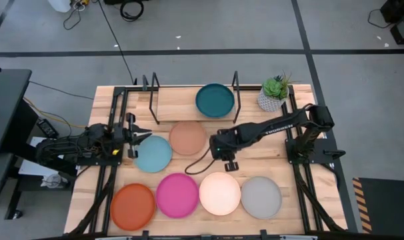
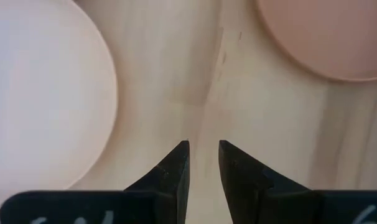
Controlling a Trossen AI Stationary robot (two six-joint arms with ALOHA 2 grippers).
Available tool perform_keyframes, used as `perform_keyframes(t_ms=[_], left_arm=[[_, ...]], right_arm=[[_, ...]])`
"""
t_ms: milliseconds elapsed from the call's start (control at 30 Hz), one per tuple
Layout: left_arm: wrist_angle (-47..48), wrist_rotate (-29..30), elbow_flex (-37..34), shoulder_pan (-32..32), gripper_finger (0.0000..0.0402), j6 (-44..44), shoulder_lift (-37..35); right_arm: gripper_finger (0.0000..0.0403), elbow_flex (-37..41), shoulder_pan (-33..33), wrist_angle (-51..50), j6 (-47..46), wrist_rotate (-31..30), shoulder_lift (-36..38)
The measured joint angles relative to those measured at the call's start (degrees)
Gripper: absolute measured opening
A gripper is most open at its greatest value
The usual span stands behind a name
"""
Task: Place and stack plates onto a shelf
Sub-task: Put the light orange onto the shelf
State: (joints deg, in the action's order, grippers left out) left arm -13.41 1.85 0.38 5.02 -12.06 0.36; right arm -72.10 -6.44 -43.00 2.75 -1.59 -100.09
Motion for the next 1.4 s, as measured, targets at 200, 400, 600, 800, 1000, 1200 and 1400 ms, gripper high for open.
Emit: perform_keyframes(t_ms=[200, 400, 600, 800, 1000, 1200, 1400], left_arm=[[-0.01, 0.02, -0.01, 0.02, 0.0059, -2.09, 0.00], [-0.06, 0.03, -0.02, 0.02, 0.0059, 0.58, 0.00], [-4.29, 0.01, -0.02, 0.01, 0.0059, 3.47, 0.00], [-10.12, 0.00, 0.00, 0.00, 0.0059, 11.02, 0.00], [-8.14, 0.39, 0.91, 0.02, 0.0059, 17.45, 3.20], [-10.90, 3.31, 0.98, 0.00, 0.0059, 22.98, 8.92], [-8.92, 2.79, 4.76, -0.86, 0.0059, 24.65, 15.28]], right_arm=[[0.0092, 2.16, -1.74, -0.99, -5.53, -0.48, 0.00], [0.0091, 7.49, -4.56, 0.32, -6.86, -3.05, 0.83], [0.0091, 17.29, -7.46, 10.95, -9.21, -8.57, 8.88], [0.0091, 27.76, -8.46, 24.72, -3.93, -18.14, 17.07], [0.0091, 36.16, -7.90, 41.42, 5.17, -19.84, 22.21], [0.0091, 43.76, -6.40, 58.29, 14.92, -19.97, 24.46], [0.0090, 49.36, -3.68, 68.79, 18.66, -19.49, 26.64]])
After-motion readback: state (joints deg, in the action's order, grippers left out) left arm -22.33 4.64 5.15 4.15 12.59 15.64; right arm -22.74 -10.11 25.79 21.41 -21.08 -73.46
